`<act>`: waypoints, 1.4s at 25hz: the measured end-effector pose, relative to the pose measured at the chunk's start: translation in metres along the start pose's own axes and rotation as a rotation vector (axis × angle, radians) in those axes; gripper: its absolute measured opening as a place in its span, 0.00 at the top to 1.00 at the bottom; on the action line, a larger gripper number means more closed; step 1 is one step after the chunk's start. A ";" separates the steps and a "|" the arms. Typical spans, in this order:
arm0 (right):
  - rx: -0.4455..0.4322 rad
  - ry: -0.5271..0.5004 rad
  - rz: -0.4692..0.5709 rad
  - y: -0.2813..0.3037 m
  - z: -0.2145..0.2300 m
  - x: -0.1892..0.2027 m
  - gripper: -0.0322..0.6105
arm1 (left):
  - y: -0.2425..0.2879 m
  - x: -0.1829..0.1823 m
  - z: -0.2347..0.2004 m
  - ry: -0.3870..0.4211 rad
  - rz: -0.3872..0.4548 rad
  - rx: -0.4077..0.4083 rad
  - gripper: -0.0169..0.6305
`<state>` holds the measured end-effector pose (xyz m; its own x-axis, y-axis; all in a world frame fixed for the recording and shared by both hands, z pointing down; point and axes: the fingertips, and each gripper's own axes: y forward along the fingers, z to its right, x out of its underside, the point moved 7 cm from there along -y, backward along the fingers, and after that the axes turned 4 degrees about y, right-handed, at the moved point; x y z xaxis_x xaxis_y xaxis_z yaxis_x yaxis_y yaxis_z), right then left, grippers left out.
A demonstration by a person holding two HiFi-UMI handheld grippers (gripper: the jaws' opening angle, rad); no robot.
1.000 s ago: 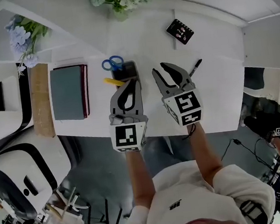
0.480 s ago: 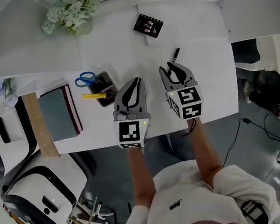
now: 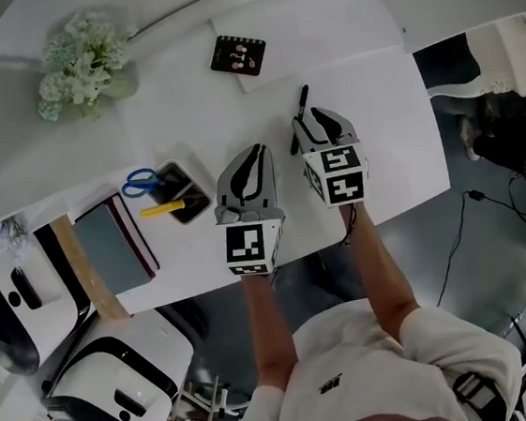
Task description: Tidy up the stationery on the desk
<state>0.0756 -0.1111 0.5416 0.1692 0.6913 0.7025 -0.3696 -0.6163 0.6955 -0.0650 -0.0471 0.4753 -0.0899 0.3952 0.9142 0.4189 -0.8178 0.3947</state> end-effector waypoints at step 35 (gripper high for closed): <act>-0.184 -0.159 0.059 -0.025 -0.055 -0.037 0.90 | -0.043 -0.006 -0.027 -0.087 0.023 -0.143 0.97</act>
<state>0.0282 -0.1004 0.4896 0.2782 0.5792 0.7662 -0.5408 -0.5649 0.6233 -0.1065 -0.0256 0.4552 -0.0002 0.4051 0.9143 0.2864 -0.8759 0.3882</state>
